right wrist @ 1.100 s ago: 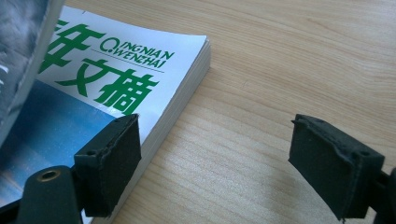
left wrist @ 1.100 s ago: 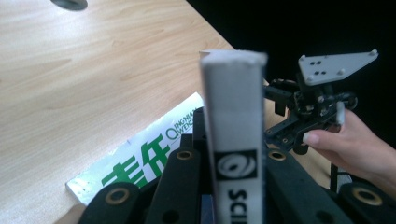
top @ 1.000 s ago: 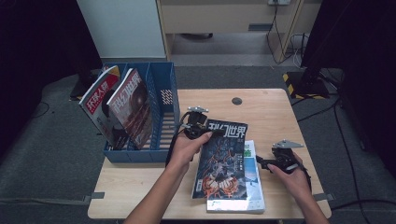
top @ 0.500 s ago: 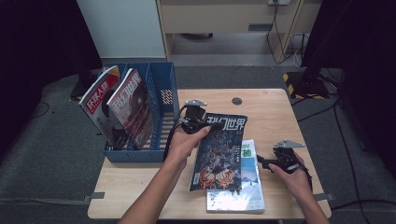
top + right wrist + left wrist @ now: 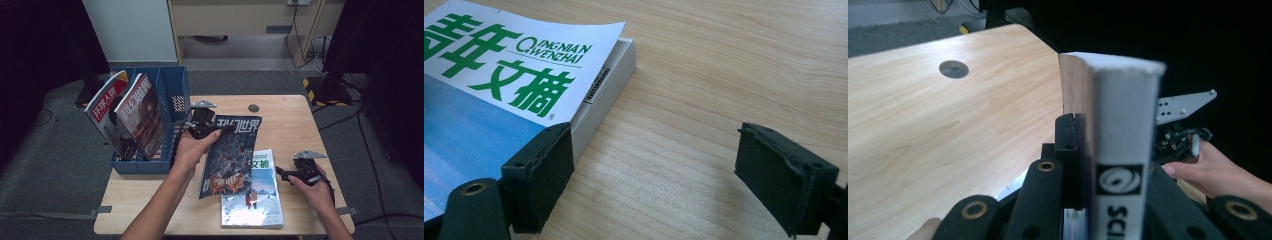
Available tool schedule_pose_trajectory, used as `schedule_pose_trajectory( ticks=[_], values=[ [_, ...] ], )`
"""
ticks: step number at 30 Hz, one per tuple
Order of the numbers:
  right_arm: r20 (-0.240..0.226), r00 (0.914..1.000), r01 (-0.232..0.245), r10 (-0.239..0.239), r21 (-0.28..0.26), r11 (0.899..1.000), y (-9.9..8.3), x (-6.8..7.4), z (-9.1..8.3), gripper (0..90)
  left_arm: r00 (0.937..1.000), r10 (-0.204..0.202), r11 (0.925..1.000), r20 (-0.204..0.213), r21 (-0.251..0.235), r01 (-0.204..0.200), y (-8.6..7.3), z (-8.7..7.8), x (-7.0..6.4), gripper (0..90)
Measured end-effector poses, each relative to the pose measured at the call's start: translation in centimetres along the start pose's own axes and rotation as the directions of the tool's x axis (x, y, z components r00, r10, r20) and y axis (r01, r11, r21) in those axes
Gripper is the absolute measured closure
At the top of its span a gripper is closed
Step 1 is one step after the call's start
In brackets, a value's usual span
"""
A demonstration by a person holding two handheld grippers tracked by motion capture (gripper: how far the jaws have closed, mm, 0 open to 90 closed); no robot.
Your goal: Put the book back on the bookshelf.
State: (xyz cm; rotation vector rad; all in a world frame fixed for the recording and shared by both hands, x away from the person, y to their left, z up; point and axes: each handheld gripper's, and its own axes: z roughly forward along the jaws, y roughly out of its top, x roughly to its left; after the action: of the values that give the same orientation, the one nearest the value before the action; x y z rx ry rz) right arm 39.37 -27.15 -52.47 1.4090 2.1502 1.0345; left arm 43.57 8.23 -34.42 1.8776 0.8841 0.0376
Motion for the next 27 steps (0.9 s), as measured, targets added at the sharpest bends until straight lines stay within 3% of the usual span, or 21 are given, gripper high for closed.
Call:
schedule_pose_trajectory(
  ticks=[12, 27],
  values=[
    [0.004, 1.0, -0.006, 0.006, 0.013, 1.0, -0.2, -0.1, 0.1, 15.6, 0.9997, 0.011, 0.9986, -0.019, -0.052, -0.012, 1.4, -2.2, -0.2, 82.2],
    [0.012, 0.9999, -0.012, 0.012, 0.021, 1.0, -0.4, -0.3, 0.2, 15.5, 0.9977, -0.006, 0.9948, -0.068, -0.102, -0.001, 2.2, -5.7, 0.8, 82.1]
  ],
)
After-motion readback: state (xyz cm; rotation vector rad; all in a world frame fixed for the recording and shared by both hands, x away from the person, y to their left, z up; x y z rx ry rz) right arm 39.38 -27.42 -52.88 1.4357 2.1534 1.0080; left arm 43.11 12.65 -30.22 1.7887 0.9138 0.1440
